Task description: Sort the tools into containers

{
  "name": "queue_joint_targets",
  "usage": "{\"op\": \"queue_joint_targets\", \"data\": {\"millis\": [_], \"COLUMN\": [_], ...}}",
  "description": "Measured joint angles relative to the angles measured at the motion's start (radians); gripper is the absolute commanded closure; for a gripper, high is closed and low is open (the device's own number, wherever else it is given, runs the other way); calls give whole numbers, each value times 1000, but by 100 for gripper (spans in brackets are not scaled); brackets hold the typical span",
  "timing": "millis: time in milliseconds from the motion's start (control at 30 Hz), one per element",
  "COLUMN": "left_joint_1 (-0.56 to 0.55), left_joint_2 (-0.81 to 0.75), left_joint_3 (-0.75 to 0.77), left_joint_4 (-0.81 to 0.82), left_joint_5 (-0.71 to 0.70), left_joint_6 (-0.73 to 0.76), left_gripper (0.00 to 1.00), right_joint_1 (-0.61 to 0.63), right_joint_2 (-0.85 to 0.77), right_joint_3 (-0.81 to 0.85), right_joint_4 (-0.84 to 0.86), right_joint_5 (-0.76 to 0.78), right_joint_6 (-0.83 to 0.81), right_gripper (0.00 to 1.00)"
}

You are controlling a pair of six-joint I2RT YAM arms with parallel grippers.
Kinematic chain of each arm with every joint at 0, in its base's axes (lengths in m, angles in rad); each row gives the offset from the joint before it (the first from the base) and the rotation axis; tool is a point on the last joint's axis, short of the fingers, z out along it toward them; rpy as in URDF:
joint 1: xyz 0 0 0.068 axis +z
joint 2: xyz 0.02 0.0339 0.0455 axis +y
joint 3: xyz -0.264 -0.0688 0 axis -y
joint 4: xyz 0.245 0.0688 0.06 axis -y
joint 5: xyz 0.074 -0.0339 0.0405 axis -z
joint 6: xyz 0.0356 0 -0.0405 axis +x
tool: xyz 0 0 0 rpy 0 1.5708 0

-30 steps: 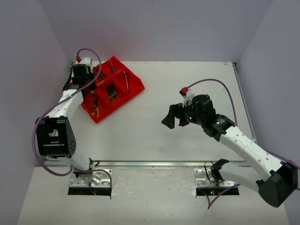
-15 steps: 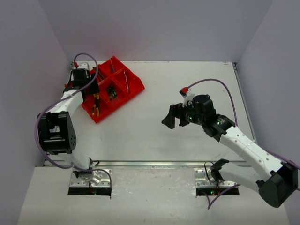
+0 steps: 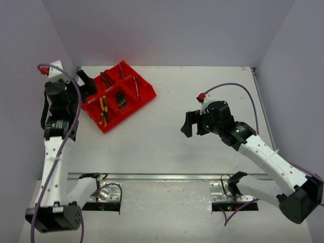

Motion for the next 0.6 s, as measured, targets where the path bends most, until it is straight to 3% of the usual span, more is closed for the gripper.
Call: {"op": "queue_joint_targets", "data": {"millis": [167, 333, 600], "left_joint_1": [0, -7, -130], "left_joint_2": [-281, -468, -531], "left_joint_3": [-102, -270, -376], "left_joint_4": [-59, -63, -104], "left_joint_5": [15, 7, -44], "left_joint_6": [-8, -19, -35], "left_gripper": [0, 0, 0], "right_joint_1": [0, 0, 0], "right_joint_2": [-48, -111, -440], "right_joint_3": [125, 241, 188], "right_joint_4": [-194, -363, -495], "right_joint_5": [279, 565, 665], "right_joint_6": [-36, -65, -105], "right_gripper": [1, 1, 1]}}
